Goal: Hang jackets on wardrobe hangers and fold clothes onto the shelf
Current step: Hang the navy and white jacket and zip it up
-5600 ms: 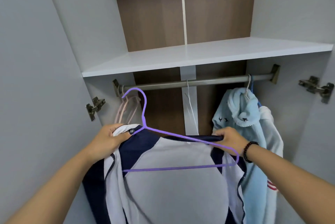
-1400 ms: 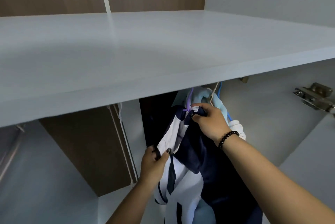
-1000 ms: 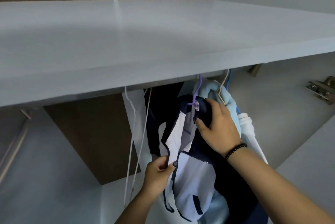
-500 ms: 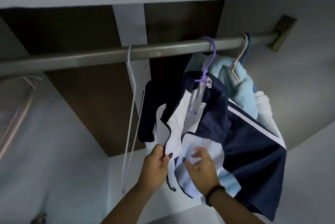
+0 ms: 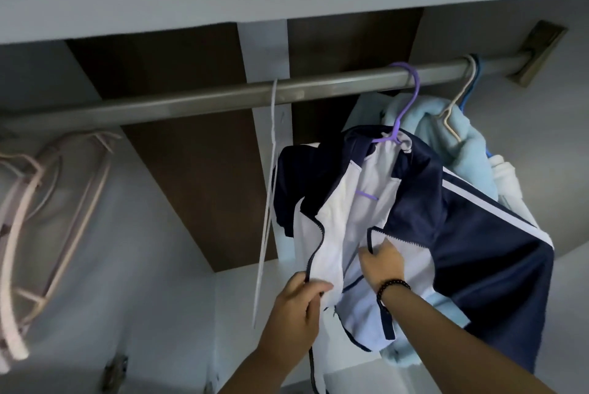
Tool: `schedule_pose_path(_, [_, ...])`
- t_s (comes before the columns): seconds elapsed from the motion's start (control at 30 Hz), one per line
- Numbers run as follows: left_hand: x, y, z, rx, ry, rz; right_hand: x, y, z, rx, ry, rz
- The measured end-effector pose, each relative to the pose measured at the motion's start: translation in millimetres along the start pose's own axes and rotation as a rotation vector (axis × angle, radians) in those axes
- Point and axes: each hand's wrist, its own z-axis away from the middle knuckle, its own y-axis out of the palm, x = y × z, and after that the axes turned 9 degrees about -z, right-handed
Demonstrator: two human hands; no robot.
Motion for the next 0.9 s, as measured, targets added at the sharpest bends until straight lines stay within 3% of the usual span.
schedule_pose_path(0.2, [13.1,10.6,16.2,0.136,-0.151,0.138,-49.8,-8.8,47.2,0.116,0.024,-0.044])
schedule_pose_path(0.3, [6.8,15.8,28.6,0.074,-0.161,0.174,-77.6,-5.3,68.0,0.153,0.081,0.043])
schedule_pose_path(0.47, [-23.8,17.3,49.1,-0.124,-0.201,0.078,-101.0,-17.5,110.4,0.197,-0.004,0.064])
schedule_pose_path(0.63, [-65.6,17.6,86.0,-0.249,-0.517,0.276,-113.3,-50.2,151.2,0.249,-0.085,-0.081])
schedule_pose_path(0.73, [-86.3,22.2,110.9,-0.198,-0.636,0.266,-122.5,-66.8,178.6,0.259,-0.072,-0.169])
schedule_pose_path(0.9, [-100.3,35.1,150.2,-0.055,-0.636,0.046,-145.1,-80.1,215.5,0.256,-0.041,-0.149])
